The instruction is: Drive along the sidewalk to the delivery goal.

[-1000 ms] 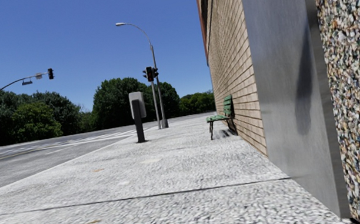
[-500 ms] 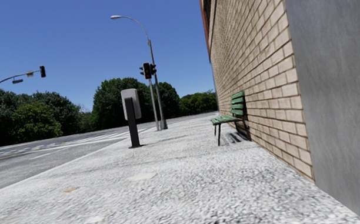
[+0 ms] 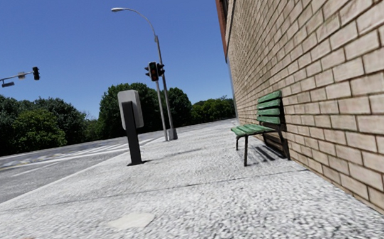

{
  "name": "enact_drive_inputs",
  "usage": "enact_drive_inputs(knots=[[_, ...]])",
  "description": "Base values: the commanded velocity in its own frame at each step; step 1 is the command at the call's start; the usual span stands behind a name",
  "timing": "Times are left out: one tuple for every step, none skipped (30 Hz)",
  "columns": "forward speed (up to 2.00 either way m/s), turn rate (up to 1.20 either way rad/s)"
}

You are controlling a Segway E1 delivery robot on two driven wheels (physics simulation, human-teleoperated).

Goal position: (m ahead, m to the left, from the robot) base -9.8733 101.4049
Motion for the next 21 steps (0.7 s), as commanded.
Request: enact_drive_inputs(knots=[[2.00,0.00],[2.00,0.00],[2.00,0.00],[2.00,0.00],[2.00,0.00],[2.00,0.00],[2.00,0.00],[2.00,0.00],[2.00,0.00],[2.00,0.00],[2.00,0.00],[2.00,0.00],[2.00,0.00],[2.00,0.00],[2.00,0.00],[2.00,0.00],[2.00,0.00],[2.00,0.00],[2.00,0.00],[2.00,0.00],[2.00,0.00]])
